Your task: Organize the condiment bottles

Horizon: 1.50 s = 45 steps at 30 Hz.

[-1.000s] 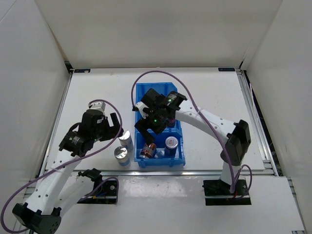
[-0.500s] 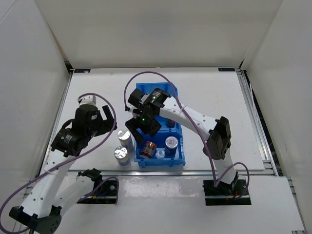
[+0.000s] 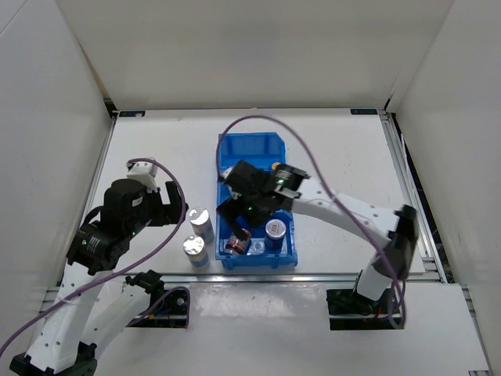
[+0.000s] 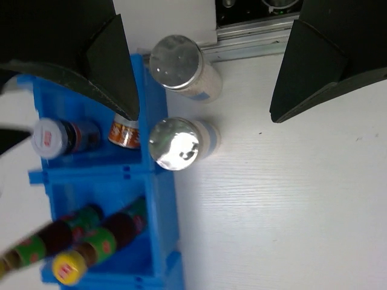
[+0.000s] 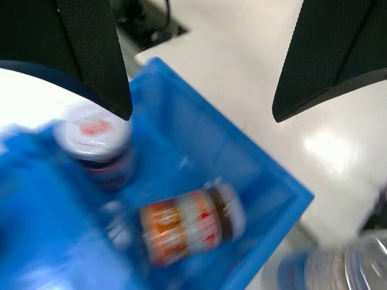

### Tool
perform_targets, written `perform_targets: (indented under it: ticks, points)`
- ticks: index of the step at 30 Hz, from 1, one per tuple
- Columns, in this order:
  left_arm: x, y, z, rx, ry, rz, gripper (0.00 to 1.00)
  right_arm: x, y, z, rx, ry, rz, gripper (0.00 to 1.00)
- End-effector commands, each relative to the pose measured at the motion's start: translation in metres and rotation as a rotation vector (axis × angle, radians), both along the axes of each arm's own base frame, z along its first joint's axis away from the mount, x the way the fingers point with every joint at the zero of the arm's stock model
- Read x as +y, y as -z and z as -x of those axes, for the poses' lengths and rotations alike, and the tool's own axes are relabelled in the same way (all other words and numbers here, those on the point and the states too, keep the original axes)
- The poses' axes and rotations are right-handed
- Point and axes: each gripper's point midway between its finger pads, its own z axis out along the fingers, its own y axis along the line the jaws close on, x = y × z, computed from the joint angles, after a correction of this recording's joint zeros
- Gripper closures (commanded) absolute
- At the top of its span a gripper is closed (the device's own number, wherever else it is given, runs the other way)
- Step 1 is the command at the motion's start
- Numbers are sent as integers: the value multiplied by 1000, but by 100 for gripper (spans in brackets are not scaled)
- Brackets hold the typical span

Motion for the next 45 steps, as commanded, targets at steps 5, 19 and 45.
perform_targets:
  ticks: [5,19,45]
  points:
    - [-81,-38,17,-9,560,99,0,-66,-119,-65,-391,406,-232,0]
    - [-154,30,30,313,587,-29,1,-156,-162,-76,-604,559,-255,0]
    - [-186,163,11,508,311,-302,6,-175,-157,-60,-639,419,-235,0]
